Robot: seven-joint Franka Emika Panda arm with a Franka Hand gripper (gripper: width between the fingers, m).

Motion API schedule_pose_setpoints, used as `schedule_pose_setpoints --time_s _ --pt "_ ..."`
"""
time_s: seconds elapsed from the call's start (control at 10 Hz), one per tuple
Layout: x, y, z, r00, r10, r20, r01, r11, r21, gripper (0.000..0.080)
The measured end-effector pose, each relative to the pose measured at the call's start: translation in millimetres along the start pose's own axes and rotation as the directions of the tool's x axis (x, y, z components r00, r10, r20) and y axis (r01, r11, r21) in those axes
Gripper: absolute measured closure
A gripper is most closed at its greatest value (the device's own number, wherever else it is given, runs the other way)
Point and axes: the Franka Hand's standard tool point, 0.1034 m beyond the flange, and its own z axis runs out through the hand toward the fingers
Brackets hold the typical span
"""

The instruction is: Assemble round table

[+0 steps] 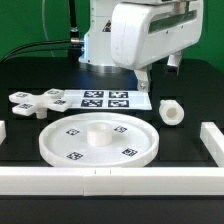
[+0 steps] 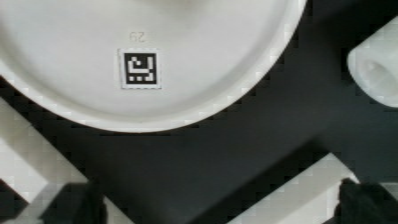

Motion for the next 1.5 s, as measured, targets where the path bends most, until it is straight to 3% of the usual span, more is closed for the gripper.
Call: schedule_pose_setpoints --time_s 0.6,0.8,1.0,1.1,1.5 --pt "-3.4 0.9 2.1 1.0 -0.021 -0.005 0.021 1.0 -0.005 0.015" --pt "-40.0 -0.1 28.2 0.997 -0.081 -0.012 0.081 0.997 -0.013 0.015" --pt "-64.7 7.9 49.9 0.991 -0.131 -0.024 0.13 0.991 -0.027 0.015" --pt "-74.6 13.1 60.9 0.99 -0.137 -0.023 0.136 0.99 -0.021 0.015" --pt "-86.4 30.7 76.3 0.99 -0.142 -0.02 0.142 0.99 -0.01 0.015"
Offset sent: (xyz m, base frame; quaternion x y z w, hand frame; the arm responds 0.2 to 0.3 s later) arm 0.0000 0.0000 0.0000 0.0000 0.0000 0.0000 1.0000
